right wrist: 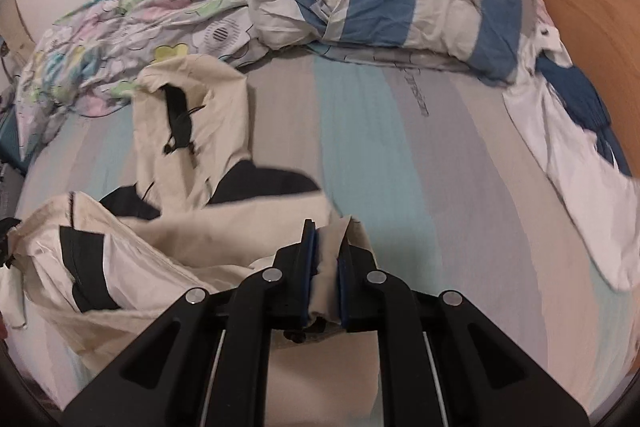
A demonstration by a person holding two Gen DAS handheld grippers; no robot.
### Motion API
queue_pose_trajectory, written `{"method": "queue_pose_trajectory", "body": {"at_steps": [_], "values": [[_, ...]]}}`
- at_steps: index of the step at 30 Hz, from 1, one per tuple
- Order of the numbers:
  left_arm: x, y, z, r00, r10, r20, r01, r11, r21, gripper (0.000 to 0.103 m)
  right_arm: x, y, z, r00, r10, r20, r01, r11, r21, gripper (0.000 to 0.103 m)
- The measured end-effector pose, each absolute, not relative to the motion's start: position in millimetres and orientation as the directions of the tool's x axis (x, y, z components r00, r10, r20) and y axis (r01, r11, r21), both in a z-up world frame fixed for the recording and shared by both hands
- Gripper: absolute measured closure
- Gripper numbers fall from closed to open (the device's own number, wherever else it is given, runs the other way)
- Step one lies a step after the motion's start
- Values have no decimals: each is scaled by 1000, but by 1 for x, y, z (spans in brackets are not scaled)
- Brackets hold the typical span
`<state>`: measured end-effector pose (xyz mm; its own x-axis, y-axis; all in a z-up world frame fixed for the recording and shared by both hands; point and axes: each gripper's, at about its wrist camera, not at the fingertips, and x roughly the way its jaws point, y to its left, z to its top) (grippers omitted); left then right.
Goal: Fold large clothes
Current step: 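Lift the held hem with both tools and fold it toward the hood, then open both tools to release the folded hem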
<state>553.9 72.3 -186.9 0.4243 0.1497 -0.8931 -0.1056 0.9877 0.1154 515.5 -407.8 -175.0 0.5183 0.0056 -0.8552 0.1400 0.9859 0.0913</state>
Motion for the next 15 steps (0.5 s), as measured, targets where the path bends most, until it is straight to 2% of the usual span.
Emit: {"method": "queue_pose_trajectory", "body": {"at_steps": [7, 15], "values": [[652, 92, -237, 304, 100, -947, -109, 992, 70, 100, 599, -408, -201, 456, -31, -889, 150, 988, 43, 94], [708, 84, -300, 240, 124, -963, -91, 990, 105, 99, 663, -398, -260, 363, -85, -928, 148, 988, -33, 94]]}}
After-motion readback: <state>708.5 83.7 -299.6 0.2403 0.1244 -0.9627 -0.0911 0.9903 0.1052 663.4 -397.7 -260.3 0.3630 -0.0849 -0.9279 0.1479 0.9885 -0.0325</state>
